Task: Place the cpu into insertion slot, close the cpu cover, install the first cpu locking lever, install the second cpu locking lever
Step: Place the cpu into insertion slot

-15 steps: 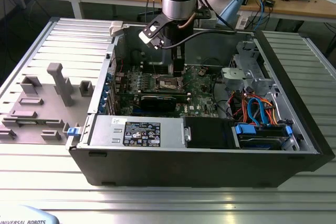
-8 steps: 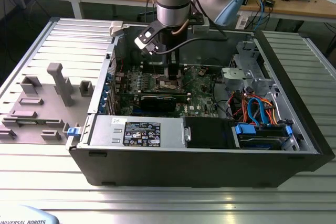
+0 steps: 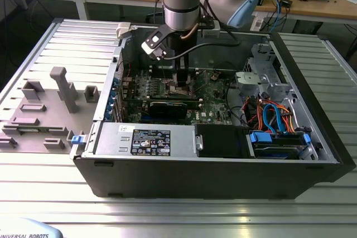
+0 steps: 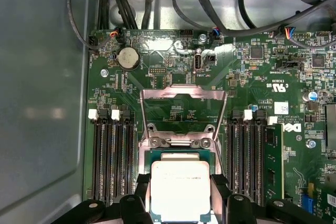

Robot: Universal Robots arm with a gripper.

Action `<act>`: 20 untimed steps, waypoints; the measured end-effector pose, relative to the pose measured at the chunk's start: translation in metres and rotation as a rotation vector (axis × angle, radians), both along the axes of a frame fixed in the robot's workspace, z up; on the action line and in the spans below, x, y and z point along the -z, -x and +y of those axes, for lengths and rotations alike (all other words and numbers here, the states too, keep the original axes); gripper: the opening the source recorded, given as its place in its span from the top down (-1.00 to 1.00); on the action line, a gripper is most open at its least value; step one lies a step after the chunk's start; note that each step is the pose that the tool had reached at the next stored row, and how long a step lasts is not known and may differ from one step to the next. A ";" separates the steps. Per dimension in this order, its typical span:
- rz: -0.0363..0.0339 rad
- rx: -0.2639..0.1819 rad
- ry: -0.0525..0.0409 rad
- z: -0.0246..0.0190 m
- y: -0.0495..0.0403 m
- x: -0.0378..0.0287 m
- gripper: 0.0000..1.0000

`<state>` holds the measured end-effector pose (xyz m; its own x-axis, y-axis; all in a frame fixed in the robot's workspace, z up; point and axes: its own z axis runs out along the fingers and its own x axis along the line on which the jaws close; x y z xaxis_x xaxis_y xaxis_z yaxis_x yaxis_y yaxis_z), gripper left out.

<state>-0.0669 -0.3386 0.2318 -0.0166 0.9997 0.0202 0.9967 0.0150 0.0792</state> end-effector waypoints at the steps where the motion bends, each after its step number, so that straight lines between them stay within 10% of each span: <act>1: -0.0001 0.000 -0.0001 0.0000 0.0000 0.0003 -0.08; 20: 0.0000 0.006 0.0024 0.0014 0.0052 0.0115 -0.08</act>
